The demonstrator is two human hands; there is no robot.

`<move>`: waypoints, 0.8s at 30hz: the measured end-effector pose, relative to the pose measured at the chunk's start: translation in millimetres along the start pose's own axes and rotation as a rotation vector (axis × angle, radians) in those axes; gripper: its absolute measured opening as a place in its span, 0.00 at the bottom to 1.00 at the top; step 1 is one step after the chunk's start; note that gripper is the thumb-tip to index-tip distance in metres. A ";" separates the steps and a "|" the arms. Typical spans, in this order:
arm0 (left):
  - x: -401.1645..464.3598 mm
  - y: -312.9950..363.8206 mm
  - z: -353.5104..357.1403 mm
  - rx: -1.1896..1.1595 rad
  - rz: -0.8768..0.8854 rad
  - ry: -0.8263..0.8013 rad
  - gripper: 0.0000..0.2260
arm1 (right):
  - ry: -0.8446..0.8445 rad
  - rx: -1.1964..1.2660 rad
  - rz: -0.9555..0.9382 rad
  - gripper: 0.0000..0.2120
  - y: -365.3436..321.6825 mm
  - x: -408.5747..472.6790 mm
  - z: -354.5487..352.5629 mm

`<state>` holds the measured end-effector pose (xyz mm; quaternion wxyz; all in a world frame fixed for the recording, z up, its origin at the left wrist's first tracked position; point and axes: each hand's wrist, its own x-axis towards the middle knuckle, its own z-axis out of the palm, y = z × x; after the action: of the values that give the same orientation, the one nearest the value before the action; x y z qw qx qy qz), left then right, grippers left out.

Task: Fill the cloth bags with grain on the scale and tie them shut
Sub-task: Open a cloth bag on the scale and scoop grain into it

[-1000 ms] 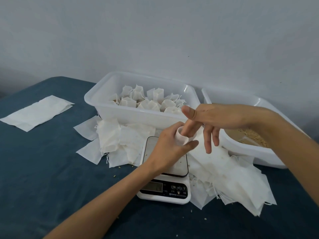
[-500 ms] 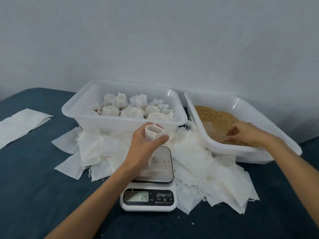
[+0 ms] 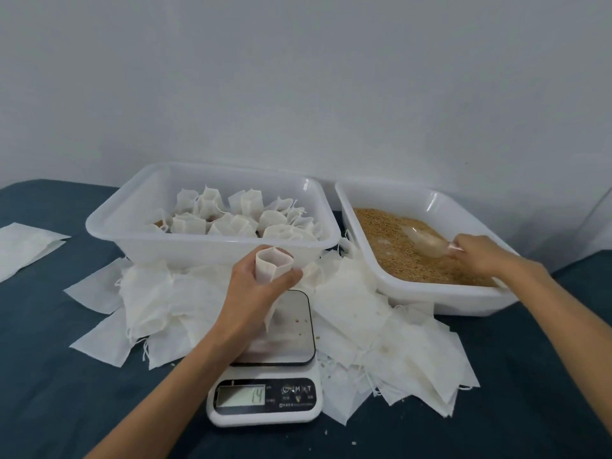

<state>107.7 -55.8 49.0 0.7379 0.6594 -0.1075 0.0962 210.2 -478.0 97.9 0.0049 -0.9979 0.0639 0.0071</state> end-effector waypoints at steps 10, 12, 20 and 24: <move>-0.3 -1.3 1.0 0.018 0.004 -0.008 0.07 | 0.294 -0.639 -0.029 0.10 22.0 -10.6 -28.3; -0.4 -1.5 0.9 0.020 0.001 -0.009 0.07 | 0.292 -0.727 -0.037 0.10 11.6 -12.6 -28.9; 0.4 -2.6 0.0 0.023 -0.003 -0.005 0.07 | 0.032 -0.122 -0.261 0.08 -28.7 -15.1 -4.3; 0.2 -0.6 -0.7 0.002 -0.012 -0.003 0.07 | 0.015 0.028 -0.227 0.08 -21.2 -12.2 2.4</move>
<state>108.1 -55.2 48.4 0.7377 0.6608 -0.1043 0.0908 200.8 -455.4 95.9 0.0192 -0.9986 -0.0495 -0.0019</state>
